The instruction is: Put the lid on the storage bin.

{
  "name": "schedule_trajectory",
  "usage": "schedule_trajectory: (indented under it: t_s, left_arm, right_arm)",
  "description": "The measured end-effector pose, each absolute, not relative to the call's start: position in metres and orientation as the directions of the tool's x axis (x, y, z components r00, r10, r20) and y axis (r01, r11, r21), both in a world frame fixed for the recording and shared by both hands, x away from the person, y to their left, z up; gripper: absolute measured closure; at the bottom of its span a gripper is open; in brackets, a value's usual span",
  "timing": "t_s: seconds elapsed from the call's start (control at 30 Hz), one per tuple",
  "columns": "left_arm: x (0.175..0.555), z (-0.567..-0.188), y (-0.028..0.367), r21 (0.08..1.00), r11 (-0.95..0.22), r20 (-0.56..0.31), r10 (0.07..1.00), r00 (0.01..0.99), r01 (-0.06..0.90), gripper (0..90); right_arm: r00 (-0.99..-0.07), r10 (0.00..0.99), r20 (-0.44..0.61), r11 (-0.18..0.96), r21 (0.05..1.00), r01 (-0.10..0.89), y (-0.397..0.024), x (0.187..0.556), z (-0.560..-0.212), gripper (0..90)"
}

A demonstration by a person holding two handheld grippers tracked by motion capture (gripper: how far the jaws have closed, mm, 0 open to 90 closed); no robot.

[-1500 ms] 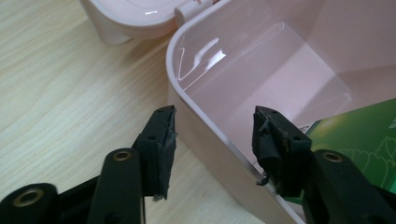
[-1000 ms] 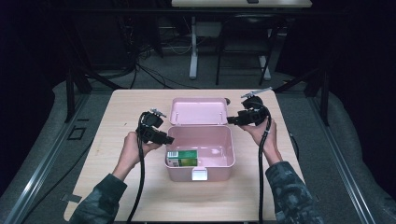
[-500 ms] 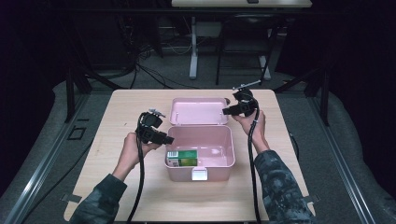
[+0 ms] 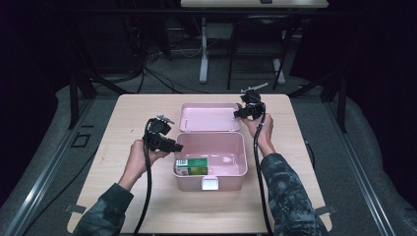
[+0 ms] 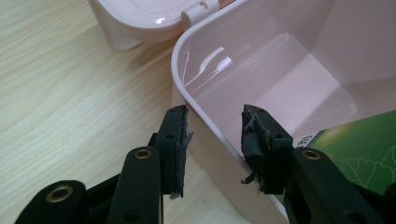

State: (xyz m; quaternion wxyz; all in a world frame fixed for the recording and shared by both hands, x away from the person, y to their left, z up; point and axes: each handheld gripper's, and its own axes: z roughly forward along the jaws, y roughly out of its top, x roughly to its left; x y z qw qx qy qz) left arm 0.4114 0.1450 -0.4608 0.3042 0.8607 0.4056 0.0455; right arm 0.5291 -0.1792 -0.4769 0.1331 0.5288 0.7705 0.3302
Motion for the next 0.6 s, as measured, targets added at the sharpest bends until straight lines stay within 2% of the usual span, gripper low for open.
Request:
schedule_trajectory:
  t_s: [0.33,0.6]
  left_arm:
    - [0.411,-0.461,0.145,0.566,-0.482,-0.168,0.727,0.666,0.668,60.9]
    - [0.41,-0.461,0.144,0.568,-0.484,-0.159,0.729,0.666,0.665,60.9]
  right_arm:
    - [-0.357,0.919,0.168,0.176,0.636,0.751,-0.176,0.536,-0.489,72.1]
    - [-0.337,0.93,0.148,0.171,0.638,0.751,-0.172,0.536,-0.492,73.9]
